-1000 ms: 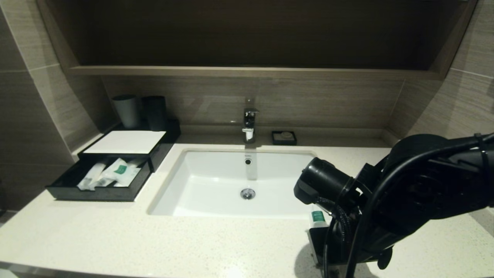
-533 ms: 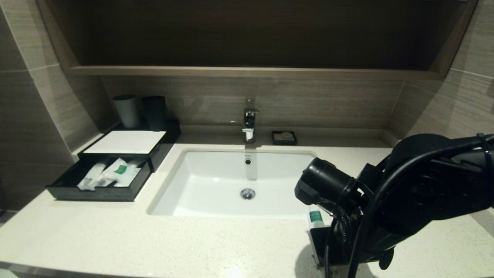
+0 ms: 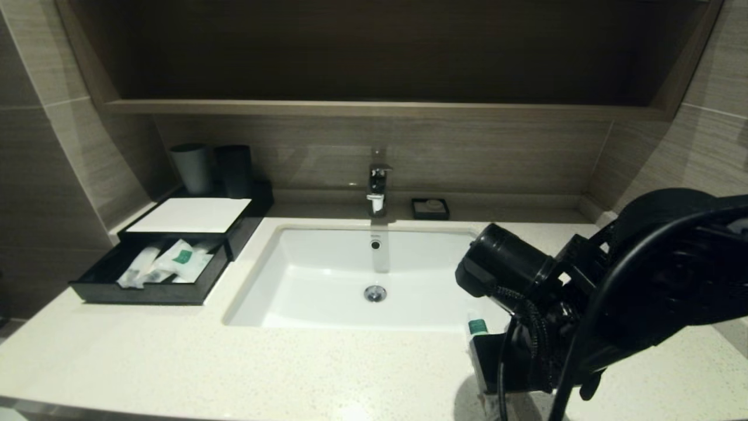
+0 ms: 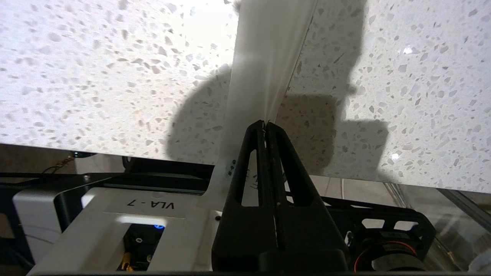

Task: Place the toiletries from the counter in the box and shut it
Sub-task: Pick up the bathroom toiletry

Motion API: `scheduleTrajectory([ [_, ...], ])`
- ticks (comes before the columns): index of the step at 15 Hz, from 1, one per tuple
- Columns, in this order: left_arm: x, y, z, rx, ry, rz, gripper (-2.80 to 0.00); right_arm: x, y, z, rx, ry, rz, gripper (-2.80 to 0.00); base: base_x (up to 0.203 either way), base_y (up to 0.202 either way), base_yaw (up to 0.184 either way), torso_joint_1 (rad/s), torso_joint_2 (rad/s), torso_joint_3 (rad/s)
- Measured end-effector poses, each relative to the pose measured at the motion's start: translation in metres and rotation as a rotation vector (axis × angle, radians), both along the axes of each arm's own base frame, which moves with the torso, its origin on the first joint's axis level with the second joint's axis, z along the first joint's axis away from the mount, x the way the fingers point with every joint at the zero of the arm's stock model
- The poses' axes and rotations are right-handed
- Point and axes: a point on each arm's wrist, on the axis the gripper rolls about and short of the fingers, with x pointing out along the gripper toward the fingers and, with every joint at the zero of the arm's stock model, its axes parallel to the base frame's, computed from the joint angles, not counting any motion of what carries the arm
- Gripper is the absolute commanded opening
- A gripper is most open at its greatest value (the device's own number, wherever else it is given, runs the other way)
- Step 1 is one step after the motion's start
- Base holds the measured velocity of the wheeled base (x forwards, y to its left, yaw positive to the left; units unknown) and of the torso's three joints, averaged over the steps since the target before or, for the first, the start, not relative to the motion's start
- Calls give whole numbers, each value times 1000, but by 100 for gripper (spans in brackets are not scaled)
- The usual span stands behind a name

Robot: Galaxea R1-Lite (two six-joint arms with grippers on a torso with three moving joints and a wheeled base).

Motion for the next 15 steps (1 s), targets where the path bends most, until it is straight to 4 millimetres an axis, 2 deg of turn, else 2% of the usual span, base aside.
scheduleTrajectory([
  [6,0,0,0,0,0,0,-280,-4,0,32,95,-83,37,-280,0,0,0,0,0,0],
  [10,0,0,0,0,0,0,-280,-8,5,41,114,-112,76,-280,0,0,0,0,0,0],
  [15,0,0,0,0,0,0,-280,-9,21,49,141,-138,126,-280,0,0,0,0,0,0],
])
